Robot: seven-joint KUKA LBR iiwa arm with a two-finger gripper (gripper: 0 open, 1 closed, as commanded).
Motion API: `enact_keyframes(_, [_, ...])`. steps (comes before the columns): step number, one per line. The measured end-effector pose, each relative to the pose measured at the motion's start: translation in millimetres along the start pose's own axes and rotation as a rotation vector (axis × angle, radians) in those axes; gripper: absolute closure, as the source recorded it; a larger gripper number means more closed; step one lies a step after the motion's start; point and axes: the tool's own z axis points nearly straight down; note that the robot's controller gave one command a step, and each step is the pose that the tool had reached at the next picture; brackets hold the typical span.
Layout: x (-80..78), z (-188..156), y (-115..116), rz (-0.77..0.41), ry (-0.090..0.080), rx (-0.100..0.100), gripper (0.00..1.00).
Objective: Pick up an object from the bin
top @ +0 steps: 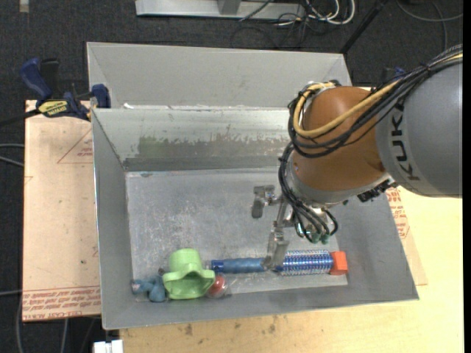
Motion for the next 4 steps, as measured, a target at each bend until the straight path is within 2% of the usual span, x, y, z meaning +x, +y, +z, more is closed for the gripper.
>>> enact_keyframes(1, [13.3, 131.3, 136.8, -0.159, -0.018, -0.004, 0.00])
enact_keyframes(2, [11.5, 100.0, 115.8, -0.276, -0.011, 0.001, 0.00])
enact_keyframes(3, [6.6, 100.5, 129.3, -0.426, -0.009, 0.001, 0.00])
enact_keyframes(4, [2.3, 130.2, 124.5, -0.303, -0.011, 0.000, 0.00])
